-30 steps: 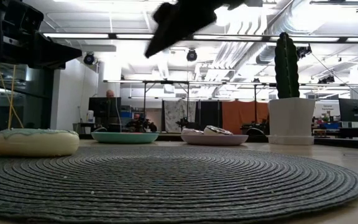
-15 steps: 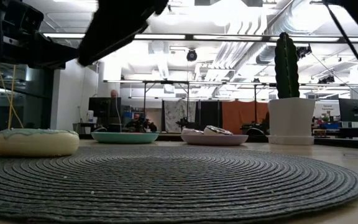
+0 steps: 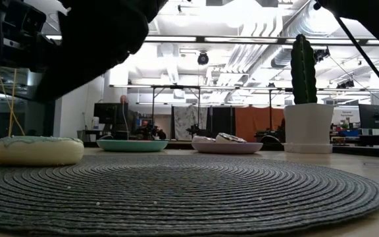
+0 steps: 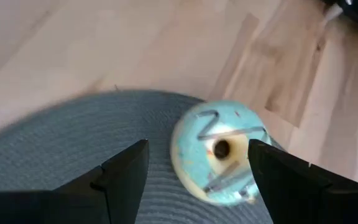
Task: Pick & Place donuts
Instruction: Put the large green donut on the purple plate
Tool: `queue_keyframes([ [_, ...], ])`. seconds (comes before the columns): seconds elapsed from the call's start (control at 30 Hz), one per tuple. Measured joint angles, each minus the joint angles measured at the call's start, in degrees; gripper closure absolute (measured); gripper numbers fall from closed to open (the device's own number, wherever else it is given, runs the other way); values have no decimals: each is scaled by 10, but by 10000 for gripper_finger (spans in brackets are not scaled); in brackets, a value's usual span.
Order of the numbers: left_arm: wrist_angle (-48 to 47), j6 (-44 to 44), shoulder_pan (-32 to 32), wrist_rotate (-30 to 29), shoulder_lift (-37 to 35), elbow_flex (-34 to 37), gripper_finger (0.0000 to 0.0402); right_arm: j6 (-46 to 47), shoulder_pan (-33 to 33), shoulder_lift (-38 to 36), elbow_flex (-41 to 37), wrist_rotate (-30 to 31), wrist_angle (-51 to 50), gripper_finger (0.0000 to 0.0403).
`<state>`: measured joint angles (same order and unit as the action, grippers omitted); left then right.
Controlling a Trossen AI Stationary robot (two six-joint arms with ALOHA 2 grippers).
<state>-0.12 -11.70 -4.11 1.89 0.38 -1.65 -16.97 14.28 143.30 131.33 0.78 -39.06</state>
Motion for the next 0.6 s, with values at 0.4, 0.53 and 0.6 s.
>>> queue_keyframes([
  [0.4, 0, 0, 0, 0, 0, 0, 401, 4, 2, 20, 0, 16, 6, 136],
  [0.53, 0, 0, 0, 0, 0, 0, 401, 4, 1, 20, 0, 28, 6, 136],
  [0.6, 0, 0, 0, 0, 0, 0, 401, 4, 1, 20, 0, 28, 7, 136],
])
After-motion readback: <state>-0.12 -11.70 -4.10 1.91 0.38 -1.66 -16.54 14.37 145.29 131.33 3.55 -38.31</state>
